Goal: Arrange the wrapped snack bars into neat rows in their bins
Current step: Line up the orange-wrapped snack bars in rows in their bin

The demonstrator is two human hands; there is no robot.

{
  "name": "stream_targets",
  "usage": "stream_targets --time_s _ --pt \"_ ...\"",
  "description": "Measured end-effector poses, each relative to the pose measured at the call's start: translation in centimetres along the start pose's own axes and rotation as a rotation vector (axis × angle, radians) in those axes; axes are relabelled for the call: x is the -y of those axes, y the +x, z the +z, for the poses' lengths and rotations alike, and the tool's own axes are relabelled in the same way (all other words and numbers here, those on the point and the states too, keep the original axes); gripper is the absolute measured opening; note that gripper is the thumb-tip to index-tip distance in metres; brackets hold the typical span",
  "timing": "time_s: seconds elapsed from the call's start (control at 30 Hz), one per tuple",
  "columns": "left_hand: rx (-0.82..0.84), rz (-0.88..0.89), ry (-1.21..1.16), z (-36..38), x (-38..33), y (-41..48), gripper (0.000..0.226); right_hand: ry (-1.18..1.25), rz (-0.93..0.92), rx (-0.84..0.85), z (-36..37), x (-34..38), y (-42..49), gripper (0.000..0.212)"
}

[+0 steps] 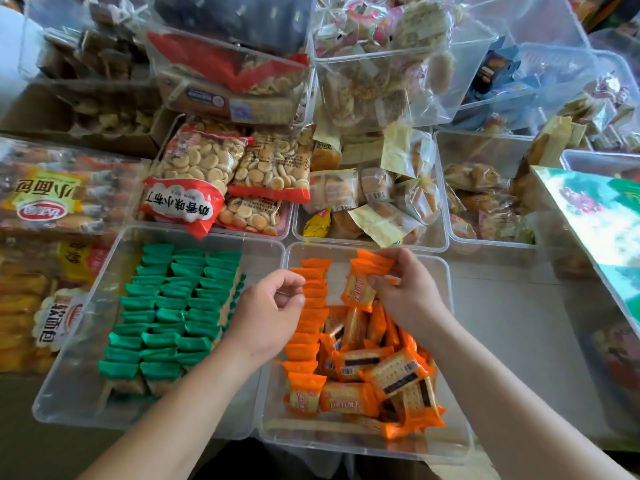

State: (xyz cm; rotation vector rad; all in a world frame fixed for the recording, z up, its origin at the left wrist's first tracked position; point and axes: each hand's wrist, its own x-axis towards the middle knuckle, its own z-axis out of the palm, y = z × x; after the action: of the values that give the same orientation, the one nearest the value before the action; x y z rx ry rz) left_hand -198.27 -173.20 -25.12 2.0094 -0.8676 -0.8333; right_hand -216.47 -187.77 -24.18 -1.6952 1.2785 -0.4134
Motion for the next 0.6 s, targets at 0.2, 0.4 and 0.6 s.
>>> stream_targets --time_s 0.2,0.4,0.6 --pt "0.007 -0.044 0.002 0.3 1.4 0.1 0.024 -0.15 -0.102 -0.008 5.0 -3.1 2.0 0.034" --pt "0.036 -0.035 -0.043 0.7 2.0 0.4 0.025 -0.332 -0.178 -0.024 5.7 -5.5 2.9 0.039" --pt "0.056 -0.012 0.078 1.4 2.0 0.7 0.021 -0.474 -0.115 0.134 4.9 -4.9 4.5 0.052"
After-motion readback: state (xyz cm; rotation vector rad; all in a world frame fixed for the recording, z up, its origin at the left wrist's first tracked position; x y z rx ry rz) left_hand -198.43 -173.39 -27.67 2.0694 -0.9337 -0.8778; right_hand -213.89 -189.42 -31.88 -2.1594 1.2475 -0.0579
